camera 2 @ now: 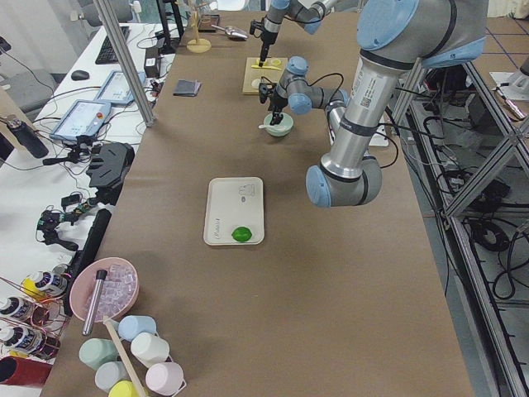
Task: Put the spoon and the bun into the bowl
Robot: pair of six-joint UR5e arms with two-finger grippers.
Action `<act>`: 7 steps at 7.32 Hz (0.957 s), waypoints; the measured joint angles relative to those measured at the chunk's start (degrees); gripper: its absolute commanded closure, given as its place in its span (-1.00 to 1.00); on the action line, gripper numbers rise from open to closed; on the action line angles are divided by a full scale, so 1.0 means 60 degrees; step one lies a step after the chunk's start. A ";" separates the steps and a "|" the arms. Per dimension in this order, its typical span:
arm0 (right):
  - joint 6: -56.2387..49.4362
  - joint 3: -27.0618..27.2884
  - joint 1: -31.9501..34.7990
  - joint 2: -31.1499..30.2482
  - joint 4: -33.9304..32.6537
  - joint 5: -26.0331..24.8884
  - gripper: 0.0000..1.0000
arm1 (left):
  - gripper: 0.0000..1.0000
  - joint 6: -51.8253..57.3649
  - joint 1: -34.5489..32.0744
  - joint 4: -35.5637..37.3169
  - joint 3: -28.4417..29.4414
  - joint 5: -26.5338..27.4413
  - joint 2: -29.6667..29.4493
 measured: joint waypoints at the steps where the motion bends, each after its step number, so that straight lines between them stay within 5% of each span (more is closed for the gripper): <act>1: -0.0003 -0.0030 -0.0011 0.0038 -0.0071 0.0009 -0.98 | -0.96 0.0980 -0.0563 0.0111 -0.0172 -0.0557 0.0211; 4: -0.0136 -0.0594 -0.0100 0.0543 -0.0844 -0.0147 -0.94 | -0.97 0.5086 -0.3534 0.0381 -0.0745 -0.3647 0.2120; 7: -0.0046 -0.1609 -0.0461 0.1278 -0.0970 -0.0713 -0.59 | -0.97 0.7593 -0.5055 0.0337 -0.0869 -0.4507 0.3408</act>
